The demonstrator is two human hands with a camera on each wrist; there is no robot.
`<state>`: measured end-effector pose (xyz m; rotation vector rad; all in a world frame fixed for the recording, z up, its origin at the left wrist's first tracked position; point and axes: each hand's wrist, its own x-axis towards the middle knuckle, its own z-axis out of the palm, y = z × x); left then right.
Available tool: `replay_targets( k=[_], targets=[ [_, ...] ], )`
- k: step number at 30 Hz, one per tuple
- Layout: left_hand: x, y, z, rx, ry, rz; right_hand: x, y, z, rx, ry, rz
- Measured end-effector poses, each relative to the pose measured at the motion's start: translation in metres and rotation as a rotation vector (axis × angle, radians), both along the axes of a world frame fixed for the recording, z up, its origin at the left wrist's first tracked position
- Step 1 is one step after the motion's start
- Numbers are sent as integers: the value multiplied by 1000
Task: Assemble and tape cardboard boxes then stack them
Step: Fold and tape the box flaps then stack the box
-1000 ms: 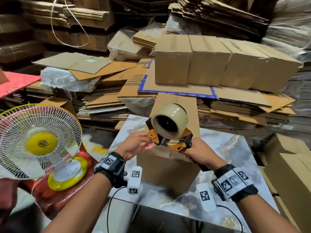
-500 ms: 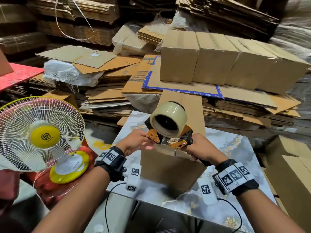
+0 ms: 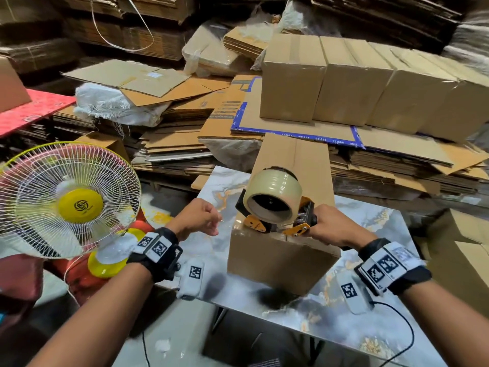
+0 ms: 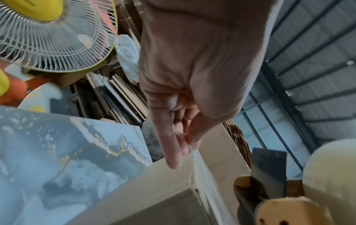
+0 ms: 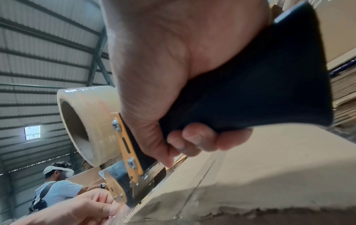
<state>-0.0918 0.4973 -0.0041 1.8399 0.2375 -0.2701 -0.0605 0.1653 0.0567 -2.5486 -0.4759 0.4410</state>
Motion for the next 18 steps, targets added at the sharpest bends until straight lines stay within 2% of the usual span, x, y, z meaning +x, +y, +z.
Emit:
replay_targets(
  k=[8, 15, 18],
  targets=[
    [1, -5, -20, -32, -2, 65, -4, 1, -11, -36, -40, -5],
    [-4, -22, -52, -185, 28, 141, -5, 5, -21, -41, -35, -22],
    [-9, -33, -58, -191, -3, 188, -8, 7, -18, -52, -36, -25]
  ],
)
